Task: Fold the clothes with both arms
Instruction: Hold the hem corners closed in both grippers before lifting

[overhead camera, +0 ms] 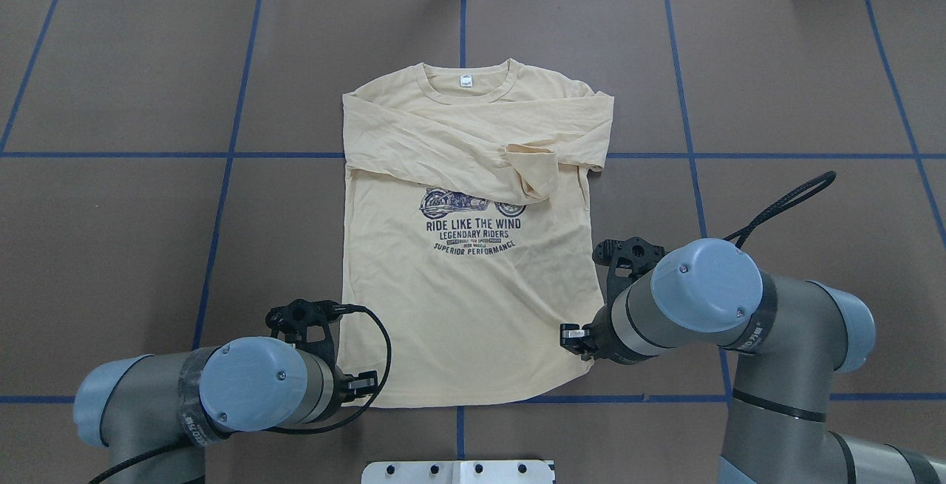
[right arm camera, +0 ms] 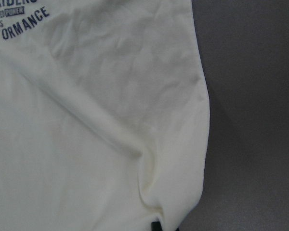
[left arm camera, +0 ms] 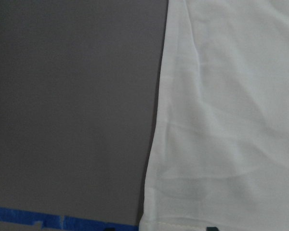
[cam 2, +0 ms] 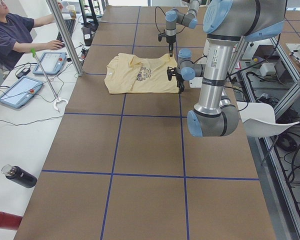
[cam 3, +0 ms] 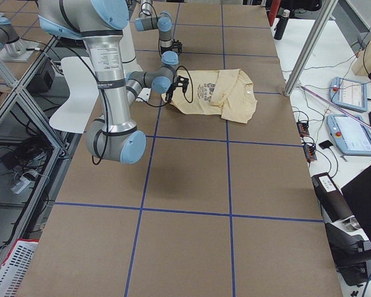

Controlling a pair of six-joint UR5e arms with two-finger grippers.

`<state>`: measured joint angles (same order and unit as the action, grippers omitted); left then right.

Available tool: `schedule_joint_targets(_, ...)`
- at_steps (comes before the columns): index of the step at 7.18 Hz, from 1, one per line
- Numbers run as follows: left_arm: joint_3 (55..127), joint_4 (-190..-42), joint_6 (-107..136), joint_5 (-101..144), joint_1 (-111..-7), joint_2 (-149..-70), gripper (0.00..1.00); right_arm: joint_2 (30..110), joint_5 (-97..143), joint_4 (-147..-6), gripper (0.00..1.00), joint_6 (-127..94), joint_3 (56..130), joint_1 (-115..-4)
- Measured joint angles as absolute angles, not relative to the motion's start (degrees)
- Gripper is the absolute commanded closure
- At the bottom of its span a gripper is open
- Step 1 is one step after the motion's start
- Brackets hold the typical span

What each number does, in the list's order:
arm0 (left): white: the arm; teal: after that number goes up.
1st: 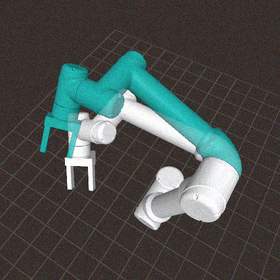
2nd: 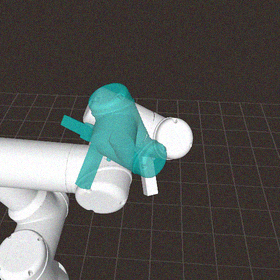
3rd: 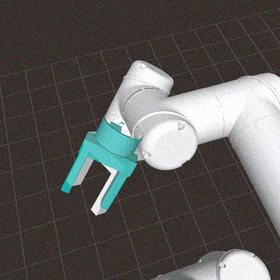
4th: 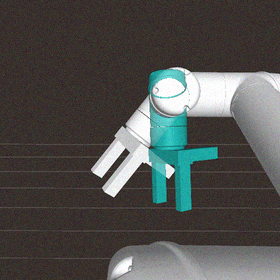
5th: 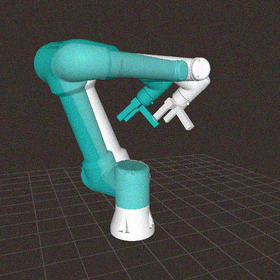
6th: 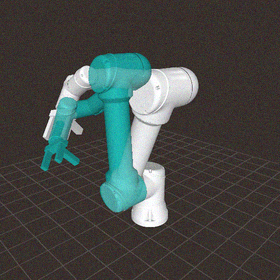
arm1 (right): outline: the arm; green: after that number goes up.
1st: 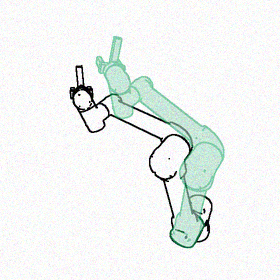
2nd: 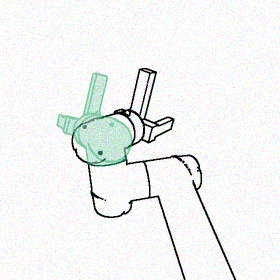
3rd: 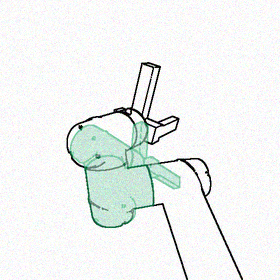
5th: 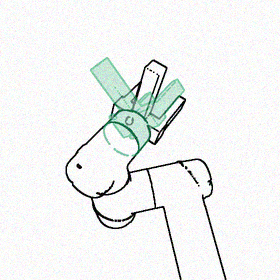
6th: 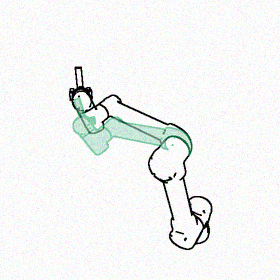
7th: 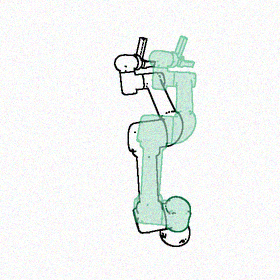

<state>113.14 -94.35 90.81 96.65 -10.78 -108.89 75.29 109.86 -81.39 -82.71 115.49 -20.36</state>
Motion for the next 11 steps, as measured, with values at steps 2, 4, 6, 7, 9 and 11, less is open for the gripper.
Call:
schedule_joint_targets(2, 112.66, -94.32, 90.87, 96.68, -10.65, -108.92, 0.32, 75.32, 109.86, -81.39, 1.00, -82.71, 115.49, -20.34)
schedule_joint_targets(4, 112.14, -94.31, 90.88, 96.68, -10.50, -108.97, 0.40, 75.32, 109.88, -81.39, 1.00, -82.71, 115.49, -20.31)
schedule_joint_targets(6, 111.91, -94.29, 90.98, 96.70, -10.41, -109.04, 0.75, 75.28, 109.89, -81.39, 1.00, -82.71, 115.49, -20.30)
schedule_joint_targets(7, 112.06, -94.10, 91.07, 96.74, -10.40, -109.16, 0.92, 75.25, 109.87, -81.39, 1.00, -82.69, 115.48, -20.31)
schedule_joint_targets(9, 112.60, -92.18, 91.13, 96.76, -10.40, -110.00, 1.00, 75.28, 109.86, -81.39, 1.00, -82.67, 115.47, -20.38)
schedule_joint_targets(11, 112.73, -91.07, 91.14, 96.77, -10.45, -110.87, 1.00, 75.32, 109.86, -81.39, 1.00, -82.68, 115.46, -20.43)
